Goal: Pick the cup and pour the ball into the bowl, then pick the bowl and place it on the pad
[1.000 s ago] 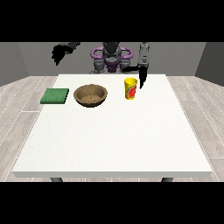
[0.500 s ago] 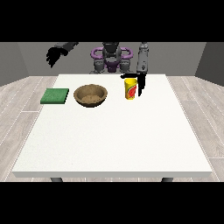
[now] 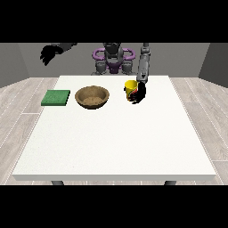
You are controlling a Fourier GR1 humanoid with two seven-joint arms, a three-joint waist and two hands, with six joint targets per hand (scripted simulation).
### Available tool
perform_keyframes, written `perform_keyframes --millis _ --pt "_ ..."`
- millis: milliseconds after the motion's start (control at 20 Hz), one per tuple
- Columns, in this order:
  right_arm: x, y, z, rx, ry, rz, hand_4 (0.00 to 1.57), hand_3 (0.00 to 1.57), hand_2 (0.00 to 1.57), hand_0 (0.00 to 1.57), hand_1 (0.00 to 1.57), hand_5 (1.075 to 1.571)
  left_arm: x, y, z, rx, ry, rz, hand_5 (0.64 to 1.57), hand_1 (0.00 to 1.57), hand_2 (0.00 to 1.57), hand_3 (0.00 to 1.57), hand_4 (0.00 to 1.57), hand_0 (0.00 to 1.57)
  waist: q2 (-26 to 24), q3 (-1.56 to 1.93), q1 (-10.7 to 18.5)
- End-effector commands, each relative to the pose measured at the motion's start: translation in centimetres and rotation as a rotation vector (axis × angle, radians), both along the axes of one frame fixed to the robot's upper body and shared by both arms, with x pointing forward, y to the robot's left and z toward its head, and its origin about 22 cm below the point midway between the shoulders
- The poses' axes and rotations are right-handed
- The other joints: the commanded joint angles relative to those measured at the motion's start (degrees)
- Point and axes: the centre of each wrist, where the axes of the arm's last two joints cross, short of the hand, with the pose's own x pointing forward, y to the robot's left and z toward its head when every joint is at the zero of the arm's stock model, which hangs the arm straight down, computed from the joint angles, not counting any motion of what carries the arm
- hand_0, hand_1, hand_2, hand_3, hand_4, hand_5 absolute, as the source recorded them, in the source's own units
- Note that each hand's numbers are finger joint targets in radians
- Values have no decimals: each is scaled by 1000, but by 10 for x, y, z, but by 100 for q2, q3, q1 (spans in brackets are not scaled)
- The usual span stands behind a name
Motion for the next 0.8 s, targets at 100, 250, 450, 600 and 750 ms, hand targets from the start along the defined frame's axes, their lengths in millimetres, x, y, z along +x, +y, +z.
perform_keyframes --millis 100,250,450,600,750 --pt "-2 -28 26 -12 -25 35 637 166 0 0 0 1566 6 -7 -7 79 21 90 1449 1284 1571 1571 1381 1284 98 -10 -243" --pt "2 -55 23 13 17 -20 634 182 0 0 0 1566 18 -3 10 169 27 80 1413 1285 1571 1571 1408 1285 -256 -6 27" --pt "-9 -75 -27 22 188 -60 639 327 0 0 0 1565 14 -60 8 332 100 28 1446 1289 1571 1571 1411 1289 -1133 5 295" --pt "-3 -64 -37 20 197 -61 638 302 0 0 0 1564 37 -78 36 544 28 69 1502 1313 1571 1571 1399 1313 -1169 25 195" --pt "3 -57 -36 28 217 -42 643 174 0 0 0 1562 37 -59 26 856 28 76 1533 1362 1571 1571 1448 1362 -1275 46 167"
